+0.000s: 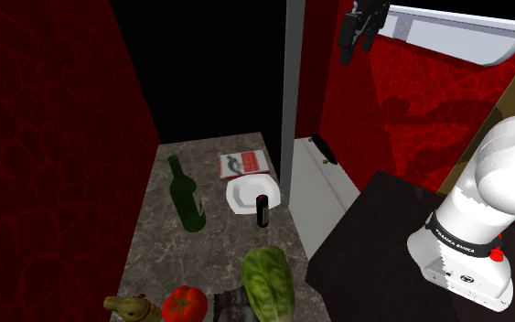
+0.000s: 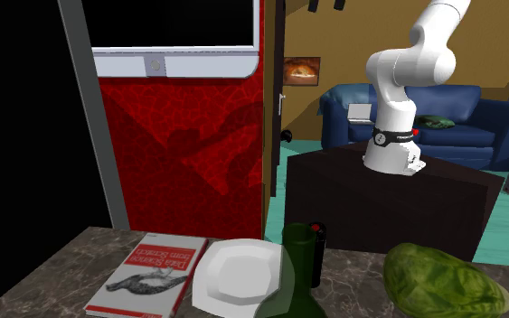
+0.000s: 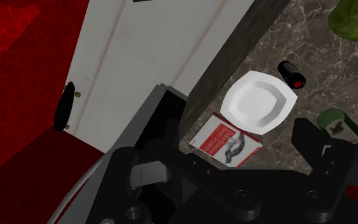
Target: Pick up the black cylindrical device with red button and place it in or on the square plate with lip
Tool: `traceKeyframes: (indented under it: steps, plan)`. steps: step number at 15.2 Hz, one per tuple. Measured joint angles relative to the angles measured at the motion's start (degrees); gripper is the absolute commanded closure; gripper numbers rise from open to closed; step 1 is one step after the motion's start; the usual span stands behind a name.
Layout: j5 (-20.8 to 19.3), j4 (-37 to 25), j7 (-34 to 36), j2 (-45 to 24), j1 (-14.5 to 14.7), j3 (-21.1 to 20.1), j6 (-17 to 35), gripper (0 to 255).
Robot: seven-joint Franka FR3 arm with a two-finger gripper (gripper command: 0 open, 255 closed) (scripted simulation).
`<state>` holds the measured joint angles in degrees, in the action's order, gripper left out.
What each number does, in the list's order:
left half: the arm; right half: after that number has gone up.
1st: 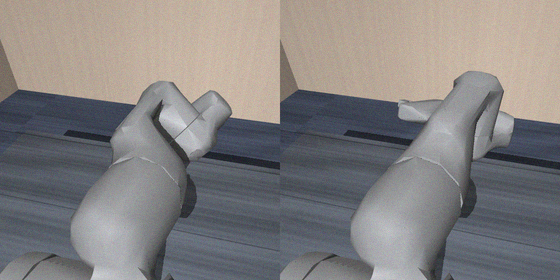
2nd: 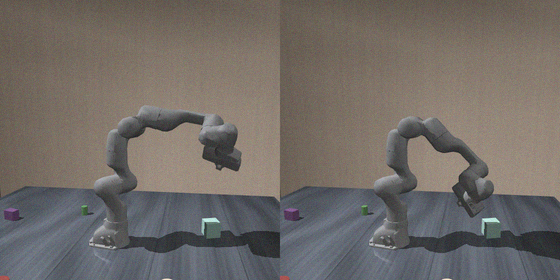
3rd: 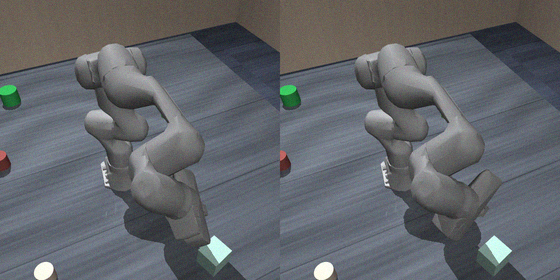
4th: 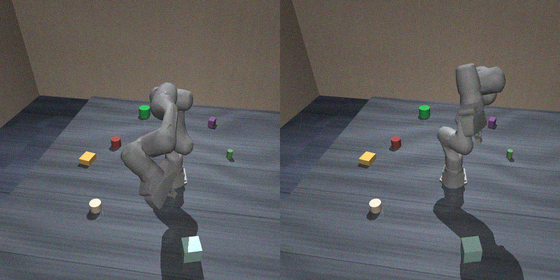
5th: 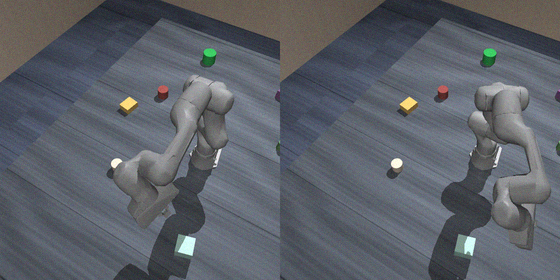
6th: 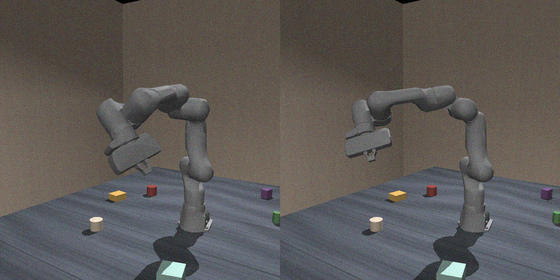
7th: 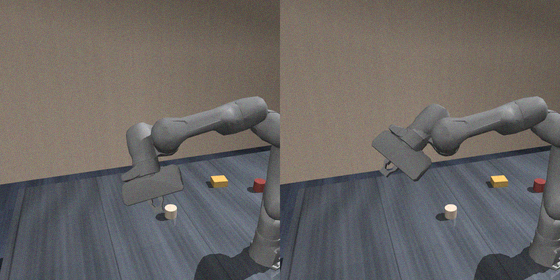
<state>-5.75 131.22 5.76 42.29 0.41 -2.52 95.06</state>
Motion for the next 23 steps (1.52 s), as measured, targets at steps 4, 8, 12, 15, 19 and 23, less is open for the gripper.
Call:
traceKeyframes:
  steps: [4, 8, 12, 15, 19, 23]
  plan:
    - [0.70, 2.29, 1.41, -1.42, 0.25, -0.71, 2.99, 0]
    - [2.11, 6.31, 4.45, -5.13, 0.86, -2.46, 9.43, 0]
    - [3.29, 9.78, 7.11, -9.52, 1.38, -3.98, 16.12, 0]
    - [3.96, 10.99, 8.89, -13.78, 1.64, -5.02, 20.77, 0]
    - [4.77, 12.54, 11.54, -19.78, 2.14, -6.61, 27.22, 0]
    - [4.90, 11.99, 14.90, -28.03, 2.58, -8.59, 33.86, 0]
